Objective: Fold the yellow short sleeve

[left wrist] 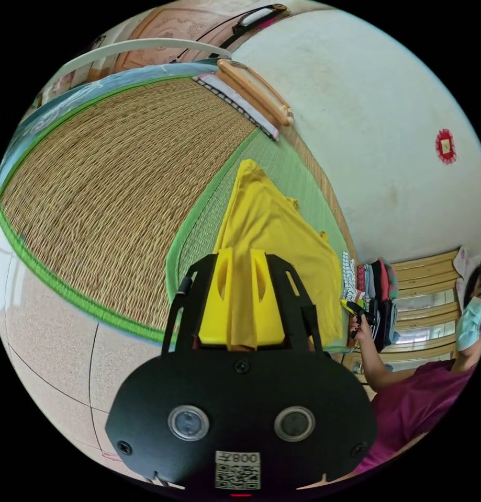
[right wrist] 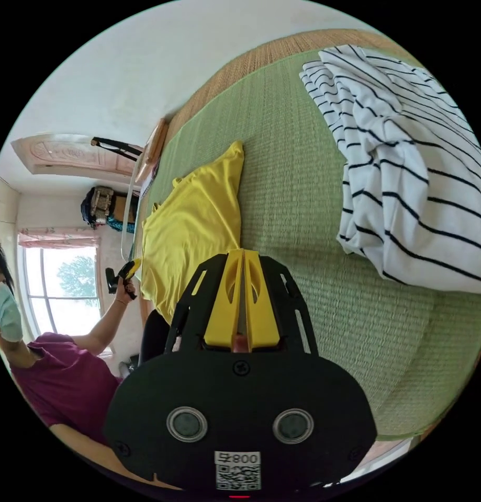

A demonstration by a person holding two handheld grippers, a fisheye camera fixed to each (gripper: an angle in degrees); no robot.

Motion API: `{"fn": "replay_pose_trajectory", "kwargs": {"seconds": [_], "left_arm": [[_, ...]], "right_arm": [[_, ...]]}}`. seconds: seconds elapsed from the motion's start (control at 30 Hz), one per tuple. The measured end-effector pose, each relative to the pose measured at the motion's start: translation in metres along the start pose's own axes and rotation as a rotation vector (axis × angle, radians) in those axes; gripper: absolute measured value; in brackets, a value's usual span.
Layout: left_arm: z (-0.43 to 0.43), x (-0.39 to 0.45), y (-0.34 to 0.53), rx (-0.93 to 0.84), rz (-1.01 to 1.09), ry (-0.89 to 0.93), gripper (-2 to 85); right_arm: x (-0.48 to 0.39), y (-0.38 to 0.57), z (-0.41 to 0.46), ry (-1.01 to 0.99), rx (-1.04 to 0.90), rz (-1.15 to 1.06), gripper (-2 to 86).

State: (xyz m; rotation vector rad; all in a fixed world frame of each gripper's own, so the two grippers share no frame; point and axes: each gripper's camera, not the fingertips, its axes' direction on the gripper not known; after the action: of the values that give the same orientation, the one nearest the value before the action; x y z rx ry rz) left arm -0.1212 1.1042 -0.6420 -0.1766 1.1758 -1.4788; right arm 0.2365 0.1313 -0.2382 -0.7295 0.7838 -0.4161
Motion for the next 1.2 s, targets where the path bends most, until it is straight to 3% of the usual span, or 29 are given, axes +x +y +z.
{"fn": "replay_pose_trajectory", "kwargs": {"seconds": [0.37,0.47,0.67,1.2], "left_arm": [[-0.07,-0.038,0.117,-0.004,-0.187,0.078,8.6],[-0.067,-0.038,0.123,-0.009,-0.2,0.136,7.8],[-0.078,-0.022,0.113,-0.028,-0.195,0.065,2.1],[-0.092,-0.002,0.123,0.089,-0.267,-0.046,0.9]], "right_arm": [[-0.007,0.119,0.001,-0.029,-0.023,0.025,5.9],[-0.005,0.136,0.01,-0.03,-0.03,0.046,6.3],[-0.011,0.144,0.029,-0.001,-0.075,0.049,3.5],[-0.032,0.189,-0.008,-0.159,-0.025,0.058,0.0]]}}
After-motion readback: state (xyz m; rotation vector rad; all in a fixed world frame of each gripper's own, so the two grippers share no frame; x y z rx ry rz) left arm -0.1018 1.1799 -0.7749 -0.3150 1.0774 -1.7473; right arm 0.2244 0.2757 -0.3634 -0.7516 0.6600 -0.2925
